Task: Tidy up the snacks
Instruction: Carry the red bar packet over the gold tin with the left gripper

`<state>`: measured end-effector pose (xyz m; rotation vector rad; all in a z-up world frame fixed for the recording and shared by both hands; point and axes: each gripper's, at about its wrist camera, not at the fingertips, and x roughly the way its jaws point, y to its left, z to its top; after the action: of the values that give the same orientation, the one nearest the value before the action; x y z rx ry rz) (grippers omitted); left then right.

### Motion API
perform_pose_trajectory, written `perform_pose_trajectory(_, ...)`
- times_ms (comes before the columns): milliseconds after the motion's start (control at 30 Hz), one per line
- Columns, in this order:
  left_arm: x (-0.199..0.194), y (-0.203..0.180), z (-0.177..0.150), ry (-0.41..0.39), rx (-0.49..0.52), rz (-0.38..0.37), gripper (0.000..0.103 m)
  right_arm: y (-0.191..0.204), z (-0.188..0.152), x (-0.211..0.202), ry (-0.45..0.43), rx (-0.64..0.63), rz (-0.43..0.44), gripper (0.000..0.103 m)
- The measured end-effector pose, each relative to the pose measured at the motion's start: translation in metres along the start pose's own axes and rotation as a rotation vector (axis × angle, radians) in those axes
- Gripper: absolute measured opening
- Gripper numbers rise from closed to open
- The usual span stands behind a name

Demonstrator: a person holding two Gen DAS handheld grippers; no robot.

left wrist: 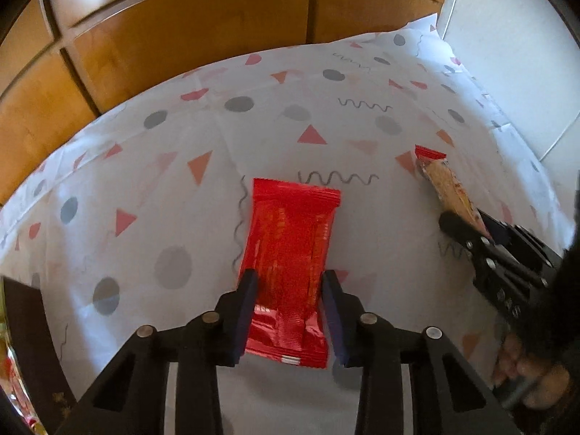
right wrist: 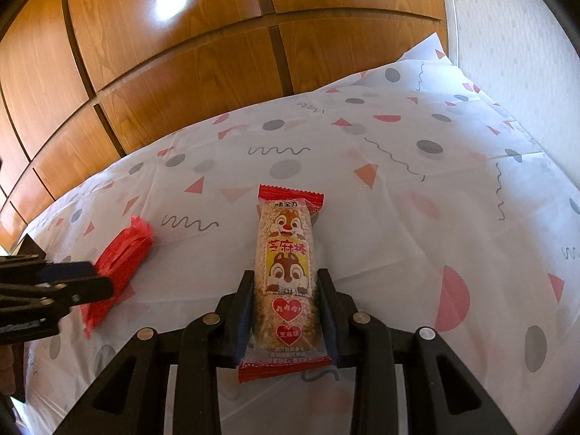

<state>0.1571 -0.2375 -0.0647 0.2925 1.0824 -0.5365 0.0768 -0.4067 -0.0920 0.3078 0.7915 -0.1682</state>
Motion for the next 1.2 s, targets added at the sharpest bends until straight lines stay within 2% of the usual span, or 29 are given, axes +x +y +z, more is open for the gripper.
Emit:
perform_pose_trajectory(67,-0.004,0.004,-0.005,-0.006,0.007,-0.024,0.037,0.000,0.000,0.000,0.001,-0.002,-0.002,0.034)
perform_pose_trajectory(133,-0.007,0.005,-0.007,-0.005,0.021,-0.034,0.049,0.000,0.000,0.000,0.001,-0.003,-0.004,0.034)
perform_pose_trajectory(200,-0.010,0.005,-0.007,-0.017,0.030,-0.028,0.055,0.001,0.000,0.001,0.002,-0.006,-0.007,0.034)
perform_pose_trajectory(467,-0.005,0.006,0.005,-0.014,0.095,-0.039,0.066,0.004,-0.001,0.001,0.003,-0.016,-0.021,0.033)
perform_pose_trajectory(700,0.020,-0.007,0.014,0.011,0.126,-0.033,0.065,0.004,0.000,0.001,0.003,-0.016,-0.023,0.034)
perform_pose_trajectory(767,0.028,-0.006,0.013,0.027,0.118,-0.031,0.062,0.004,-0.001,0.001,0.003,-0.016,-0.024,0.034)
perform_pose_trajectory(800,0.027,-0.005,0.011,0.012,0.106,-0.035,0.057,0.004,-0.001,0.001,0.004,-0.016,-0.025,0.034)
perform_pose_trajectory(833,0.025,-0.004,0.009,-0.003,0.102,-0.031,0.045,0.005,-0.001,0.001,0.003,-0.017,-0.026,0.034)
perform_pose_trajectory(900,0.021,-0.003,0.003,-0.014,0.092,-0.028,0.040,0.005,-0.001,0.001,0.002,-0.019,-0.029,0.034)
perform_pose_trajectory(1067,0.001,0.005,-0.032,-0.046,0.026,-0.001,0.039,0.005,-0.001,0.001,0.003,-0.021,-0.030,0.034)
perform_pose_trajectory(1200,-0.023,0.010,-0.080,-0.095,-0.019,0.084,0.041,0.005,-0.001,0.002,0.005,-0.021,-0.030,0.034)
